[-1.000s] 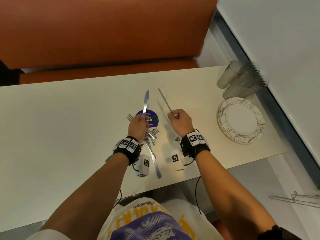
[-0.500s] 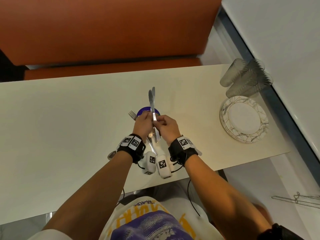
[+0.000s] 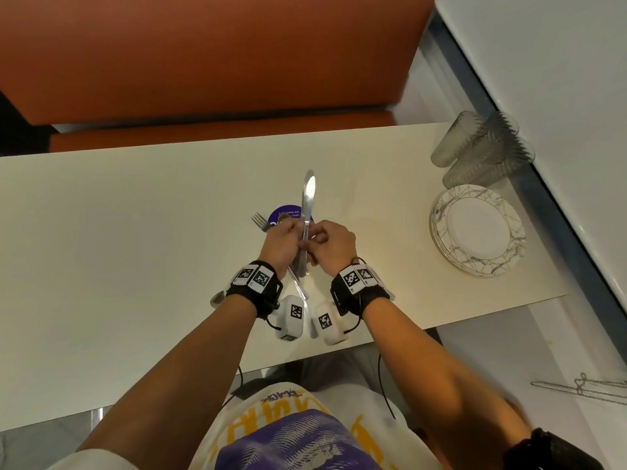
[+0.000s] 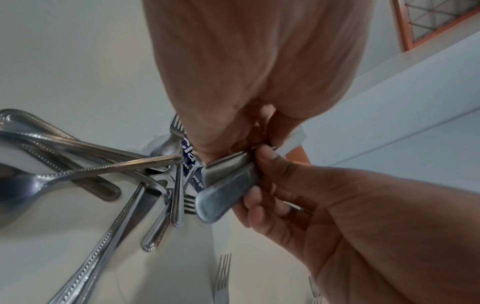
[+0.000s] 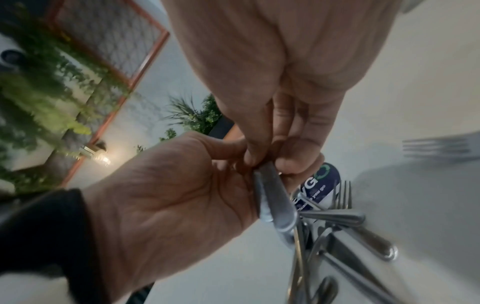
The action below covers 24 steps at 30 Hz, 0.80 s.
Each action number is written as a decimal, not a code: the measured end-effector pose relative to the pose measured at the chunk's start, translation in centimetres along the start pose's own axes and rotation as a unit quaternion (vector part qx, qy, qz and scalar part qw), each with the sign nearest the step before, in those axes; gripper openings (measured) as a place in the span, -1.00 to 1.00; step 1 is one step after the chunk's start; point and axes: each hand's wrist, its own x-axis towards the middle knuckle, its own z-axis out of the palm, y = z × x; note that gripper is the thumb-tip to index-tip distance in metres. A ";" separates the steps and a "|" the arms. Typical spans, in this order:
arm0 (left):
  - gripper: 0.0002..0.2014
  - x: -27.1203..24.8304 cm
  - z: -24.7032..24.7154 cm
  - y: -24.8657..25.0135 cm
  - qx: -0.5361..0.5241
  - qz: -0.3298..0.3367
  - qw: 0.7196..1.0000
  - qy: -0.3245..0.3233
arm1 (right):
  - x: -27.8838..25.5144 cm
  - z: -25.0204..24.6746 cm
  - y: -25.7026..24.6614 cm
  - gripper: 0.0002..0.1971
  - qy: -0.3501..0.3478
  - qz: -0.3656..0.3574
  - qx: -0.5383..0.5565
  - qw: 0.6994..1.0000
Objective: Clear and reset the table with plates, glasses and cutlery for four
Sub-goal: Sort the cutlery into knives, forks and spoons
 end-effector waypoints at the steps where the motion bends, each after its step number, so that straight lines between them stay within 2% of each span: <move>1: -0.74 -0.2 0.0 0.0 0.014 0.008 1.000 0.002 | 0.0 -0.1 0.0 -0.79 -0.001 -0.006 -0.003 1.000; 6: -0.74 -0.7 0.2 0.4 0.004 -0.014 1.000 -0.002 | 0.5 -1.3 -0.3 -0.72 -0.019 -0.032 -0.068 0.997; 8: -0.72 -0.6 0.1 0.5 0.011 -0.008 1.000 0.005 | 0.8 -2.0 -0.3 -0.69 -0.014 -0.040 -0.034 0.999; 12: -0.71 -0.6 0.0 0.9 -0.040 -0.030 0.999 0.008 | 2.6 -3.5 -0.6 -0.61 0.043 -0.031 0.010 0.999; 14: -0.70 -0.7 0.0 0.9 -0.041 -0.026 0.999 -0.004 | 3.7 -4.1 -0.9 -0.58 0.038 -0.036 0.009 0.999; 18: -0.72 -1.2 0.5 0.9 -0.079 -0.053 0.995 -0.039 | 4.4 -4.3 -1.5 -0.74 -0.010 -0.049 0.013 0.999; 21: -0.71 -1.2 0.5 0.6 -0.097 -0.069 0.992 -0.038 | 4.5 -4.2 -1.6 -0.83 -0.012 -0.051 0.032 0.998; 24: -0.68 -1.0 0.4 0.3 -0.083 -0.064 0.994 -0.039 | 4.6 -4.0 -1.4 -0.84 -0.009 -0.056 0.039 0.998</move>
